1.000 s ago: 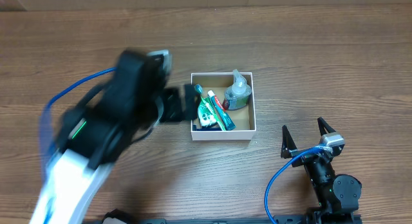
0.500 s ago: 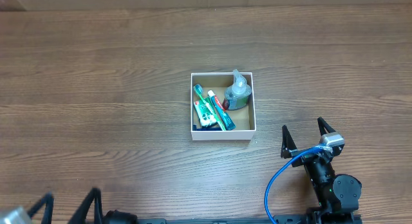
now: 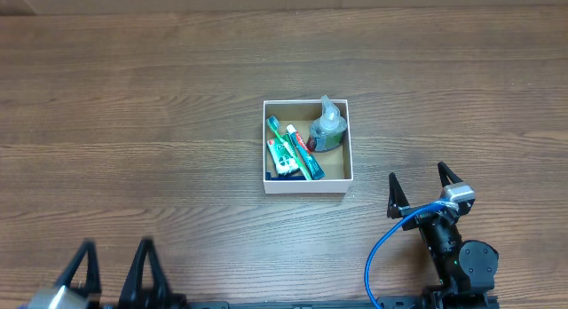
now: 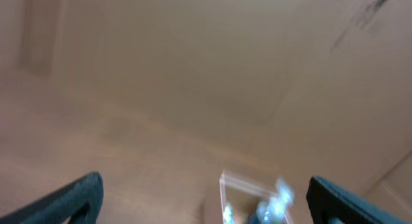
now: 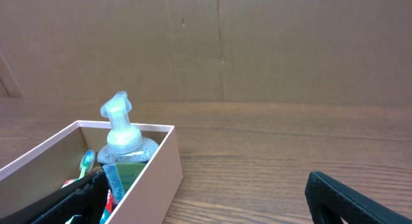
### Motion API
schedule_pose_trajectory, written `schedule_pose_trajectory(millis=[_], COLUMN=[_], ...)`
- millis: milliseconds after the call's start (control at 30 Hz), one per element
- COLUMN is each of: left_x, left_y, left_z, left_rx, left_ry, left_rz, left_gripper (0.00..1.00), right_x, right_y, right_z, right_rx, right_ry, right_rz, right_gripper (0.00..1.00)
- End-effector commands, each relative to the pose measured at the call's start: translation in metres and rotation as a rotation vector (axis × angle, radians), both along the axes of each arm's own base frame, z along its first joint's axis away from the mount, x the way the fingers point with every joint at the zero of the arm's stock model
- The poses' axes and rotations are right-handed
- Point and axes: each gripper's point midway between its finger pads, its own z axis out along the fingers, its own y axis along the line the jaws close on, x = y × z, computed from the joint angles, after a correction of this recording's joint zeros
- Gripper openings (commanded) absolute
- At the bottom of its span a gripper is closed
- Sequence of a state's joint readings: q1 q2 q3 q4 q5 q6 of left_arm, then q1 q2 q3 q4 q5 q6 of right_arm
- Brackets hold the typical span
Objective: Pack container
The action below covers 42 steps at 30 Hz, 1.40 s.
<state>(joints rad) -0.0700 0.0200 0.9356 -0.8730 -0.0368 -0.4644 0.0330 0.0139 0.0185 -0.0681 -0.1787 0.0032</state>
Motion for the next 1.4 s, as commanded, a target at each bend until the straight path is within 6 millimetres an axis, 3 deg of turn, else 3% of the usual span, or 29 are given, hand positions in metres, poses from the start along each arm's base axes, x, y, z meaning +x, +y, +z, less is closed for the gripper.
schedule_pose_trajectory(millis=[0,100,267,533,1367], left_x=[0.042,0.079,0.121,0.14,0.14], left_y=[-0.023,-0.031,-0.025,-0.017,-0.014], left_z=[-0.016,-0.038,-0.118,-0.2,-0.203], left_rx=[0.104,0.149,0.172,0.165,0.158], left_ry=[-0.065,-0.128,-0.029,0.122,0.129], left_rz=[-0.107,-0.136,-0.102,-0.062,-0.044], left_gripper=[1.0,1.0,1.0,1.0,1.0], right_x=[0.0,0.0,0.0,0.0,0.0], right_y=[0.0,0.0,0.0,0.0,0.0], right_z=[-0.002,-0.002,-0.002,-0.002,-0.002], right_rx=[-0.004,-0.004,-0.004,-0.004,-0.004], right_ry=[-0.006,-0.006,-0.006,-0.006,-0.006], right_rz=[0.003,0.003,0.003,0.003,0.003], right_gripper=[1.0,1.0,1.0,1.0,1.0])
